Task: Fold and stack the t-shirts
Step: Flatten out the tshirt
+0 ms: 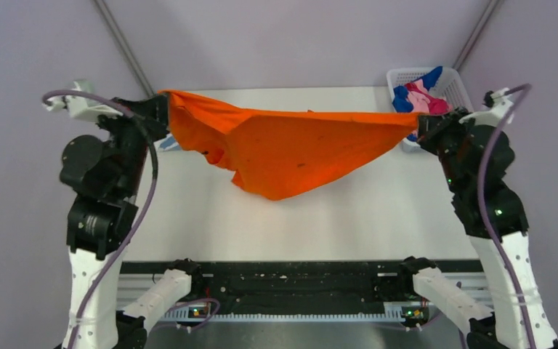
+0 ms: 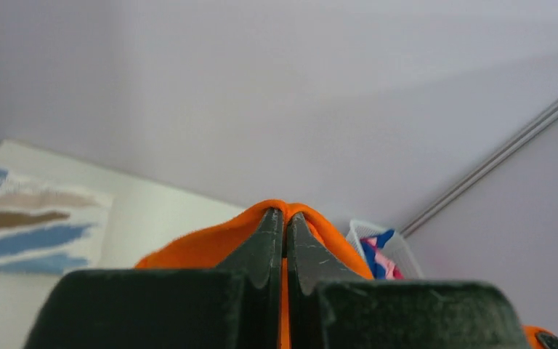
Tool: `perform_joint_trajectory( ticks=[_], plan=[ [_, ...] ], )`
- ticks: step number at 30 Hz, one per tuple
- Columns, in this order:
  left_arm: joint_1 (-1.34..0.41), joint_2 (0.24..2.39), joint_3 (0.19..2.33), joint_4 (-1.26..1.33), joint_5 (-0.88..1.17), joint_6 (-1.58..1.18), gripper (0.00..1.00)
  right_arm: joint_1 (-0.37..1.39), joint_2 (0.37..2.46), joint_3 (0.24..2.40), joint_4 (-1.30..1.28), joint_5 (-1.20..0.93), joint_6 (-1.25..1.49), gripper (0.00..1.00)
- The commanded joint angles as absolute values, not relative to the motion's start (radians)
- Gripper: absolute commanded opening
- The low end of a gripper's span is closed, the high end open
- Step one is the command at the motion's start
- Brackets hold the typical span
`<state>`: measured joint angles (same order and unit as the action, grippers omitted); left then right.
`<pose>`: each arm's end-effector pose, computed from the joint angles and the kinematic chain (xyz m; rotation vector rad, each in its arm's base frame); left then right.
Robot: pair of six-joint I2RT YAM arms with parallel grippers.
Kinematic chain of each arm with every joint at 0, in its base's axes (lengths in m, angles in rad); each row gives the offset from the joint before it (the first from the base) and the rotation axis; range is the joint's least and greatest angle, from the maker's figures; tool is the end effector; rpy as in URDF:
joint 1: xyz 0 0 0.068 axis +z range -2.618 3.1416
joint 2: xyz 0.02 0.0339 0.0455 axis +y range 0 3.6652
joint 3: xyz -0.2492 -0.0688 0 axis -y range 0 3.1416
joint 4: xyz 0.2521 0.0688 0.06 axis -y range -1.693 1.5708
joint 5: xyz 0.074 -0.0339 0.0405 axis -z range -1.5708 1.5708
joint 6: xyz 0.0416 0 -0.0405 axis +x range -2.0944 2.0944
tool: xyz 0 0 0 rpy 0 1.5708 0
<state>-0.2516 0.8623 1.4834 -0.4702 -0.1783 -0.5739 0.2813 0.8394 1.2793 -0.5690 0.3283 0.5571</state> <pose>0.1390 -0.0281 0.5155 -0.3783 1.3951 -0.5533 0.1656 0.0339 0.4460 0.4752 1.6375 0.3481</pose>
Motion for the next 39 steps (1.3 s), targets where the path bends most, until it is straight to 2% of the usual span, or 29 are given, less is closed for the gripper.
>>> perform_joint_trajectory(
  ticks=[1,7,13,23,28,31,39],
  plan=[
    [-0.253,0.847,1.684,-0.416,-0.231,-0.457,0.0,0.288,0.771,1.43,-0.641,0.308,0.493,0.0],
    [-0.253,0.852,1.889,-0.463,-0.127,-0.412,0.0,0.288,0.726,1.612,-0.697,0.155,0.447,0.0],
    [-0.253,0.815,1.984,-0.469,-0.086,-0.389,0.0,0.287,0.662,1.728,-0.707,0.028,0.445,0.0],
    [-0.244,0.77,2.004,-0.476,-0.009,-0.384,0.0,0.286,0.602,1.735,-0.711,0.012,0.439,0.0],
    [-0.242,0.805,1.918,-0.453,-0.052,-0.371,0.0,0.287,0.614,1.654,-0.691,0.076,0.438,0.0],
    [-0.242,0.835,1.807,-0.404,-0.116,-0.36,0.0,0.287,0.622,1.536,-0.641,0.116,0.435,0.0],
    [-0.242,0.999,1.374,-0.149,-0.407,-0.38,0.0,0.287,0.706,1.119,-0.447,0.318,0.485,0.0]
  ],
)
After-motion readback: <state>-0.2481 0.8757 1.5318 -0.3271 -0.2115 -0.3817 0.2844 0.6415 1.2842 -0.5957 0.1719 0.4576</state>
